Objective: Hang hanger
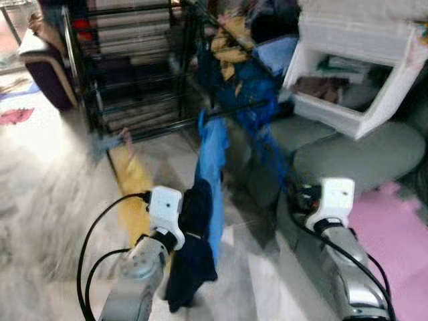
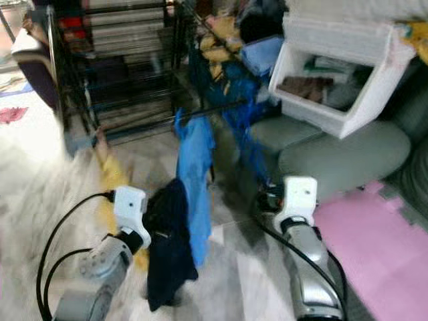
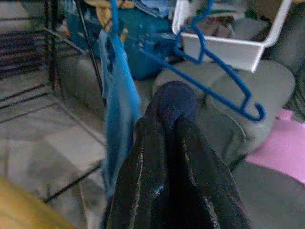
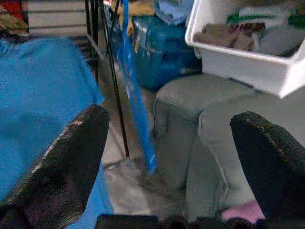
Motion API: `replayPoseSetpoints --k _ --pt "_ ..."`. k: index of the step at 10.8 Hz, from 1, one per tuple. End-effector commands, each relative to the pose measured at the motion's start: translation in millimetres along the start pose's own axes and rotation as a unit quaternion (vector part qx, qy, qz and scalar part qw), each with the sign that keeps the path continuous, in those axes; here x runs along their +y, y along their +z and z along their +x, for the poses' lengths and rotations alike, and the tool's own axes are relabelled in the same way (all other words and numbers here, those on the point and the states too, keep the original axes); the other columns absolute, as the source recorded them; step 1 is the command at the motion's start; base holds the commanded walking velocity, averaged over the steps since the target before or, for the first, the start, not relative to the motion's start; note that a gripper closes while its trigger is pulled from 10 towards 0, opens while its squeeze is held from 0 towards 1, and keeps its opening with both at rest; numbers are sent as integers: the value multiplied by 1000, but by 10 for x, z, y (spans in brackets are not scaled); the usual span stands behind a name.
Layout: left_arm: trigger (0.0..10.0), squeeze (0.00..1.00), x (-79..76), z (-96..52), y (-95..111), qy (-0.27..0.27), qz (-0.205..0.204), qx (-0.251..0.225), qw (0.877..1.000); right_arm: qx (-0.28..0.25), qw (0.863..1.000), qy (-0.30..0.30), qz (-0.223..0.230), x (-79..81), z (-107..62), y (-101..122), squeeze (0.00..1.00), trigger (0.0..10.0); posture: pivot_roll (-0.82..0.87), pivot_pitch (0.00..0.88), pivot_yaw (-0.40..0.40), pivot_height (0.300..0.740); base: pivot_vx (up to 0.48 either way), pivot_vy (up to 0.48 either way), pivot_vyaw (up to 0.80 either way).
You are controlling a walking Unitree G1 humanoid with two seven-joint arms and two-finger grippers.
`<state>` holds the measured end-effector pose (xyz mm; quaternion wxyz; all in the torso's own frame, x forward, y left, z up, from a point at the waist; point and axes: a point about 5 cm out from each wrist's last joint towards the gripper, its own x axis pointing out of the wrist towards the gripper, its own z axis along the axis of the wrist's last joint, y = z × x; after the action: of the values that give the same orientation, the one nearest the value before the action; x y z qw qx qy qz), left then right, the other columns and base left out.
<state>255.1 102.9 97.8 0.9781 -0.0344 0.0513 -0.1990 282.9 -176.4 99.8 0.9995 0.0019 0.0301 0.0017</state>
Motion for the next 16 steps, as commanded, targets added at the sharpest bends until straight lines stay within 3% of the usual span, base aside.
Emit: replayPoseSetpoints --k 1,5,12,16 --pt "10000 0 78 -13 79 16 11 -15 1000 -4 1000 12 4 89 20 19 0 10000 8 81 -41 740 472 0 0" --pt "10000 0 80 -28 72 18 7 -11 1000 11 1000 24 9 119 -13 -50 0 10000 5 100 -39 740 415 68 0" --pt "10000 0 97 -15 72 27 5 -7 1000 6 998 68 9 246 40 -15 0 10000 12 93 -35 740 0 0 0" --pt "10000 0 91 -6 71 27 6 -4 1000 11 997 73 10 281 15 -47 0 10000 10 104 -36 740 0 439 0"
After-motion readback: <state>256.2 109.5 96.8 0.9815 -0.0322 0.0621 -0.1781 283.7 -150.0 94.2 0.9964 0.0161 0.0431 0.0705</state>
